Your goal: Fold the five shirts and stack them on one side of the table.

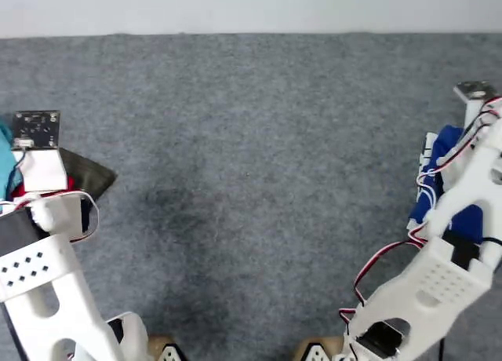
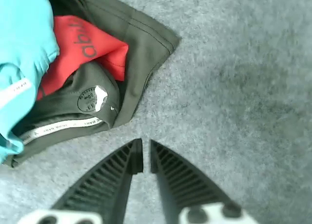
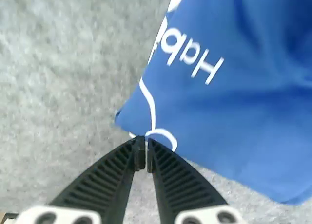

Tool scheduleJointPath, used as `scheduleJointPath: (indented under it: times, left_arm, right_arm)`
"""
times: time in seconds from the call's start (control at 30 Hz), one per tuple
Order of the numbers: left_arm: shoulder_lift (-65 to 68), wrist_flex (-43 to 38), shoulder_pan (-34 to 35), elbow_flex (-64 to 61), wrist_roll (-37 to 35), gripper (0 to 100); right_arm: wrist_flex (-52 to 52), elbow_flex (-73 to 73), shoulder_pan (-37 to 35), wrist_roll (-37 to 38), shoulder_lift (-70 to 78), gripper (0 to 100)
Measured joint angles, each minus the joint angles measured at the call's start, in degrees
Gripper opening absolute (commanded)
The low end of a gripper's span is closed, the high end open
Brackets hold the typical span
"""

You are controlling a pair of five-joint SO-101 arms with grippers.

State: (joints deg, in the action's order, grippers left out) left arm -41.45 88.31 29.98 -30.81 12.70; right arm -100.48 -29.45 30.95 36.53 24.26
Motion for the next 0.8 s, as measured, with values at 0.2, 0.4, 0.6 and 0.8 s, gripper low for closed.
scheduleJointPath:
  times: [0.2, 0.4, 0.6, 0.8]
  left_arm:
    - [0.1, -5.4, 11.6, 0.1, 7.1, 17]
    - [7.1, -10.4, 19.0, 1.8, 17.2, 17]
    - [19.3, -11.7, 21.5, 10.3, 21.3, 18]
    - [30.5, -11.7, 21.5, 19.3, 25.9, 18]
  right_arm:
    - [0.0, 9.7, -0.2, -0.1, -9.1, 1.1]
    - [0.0, 25.1, -0.6, 0.0, -16.3, 1.1]
    - [0.0, 37.8, -3.5, -0.1, -24.4, 1.1]
    - [0.0, 44.1, -5.5, -1.9, -30.1, 1.1]
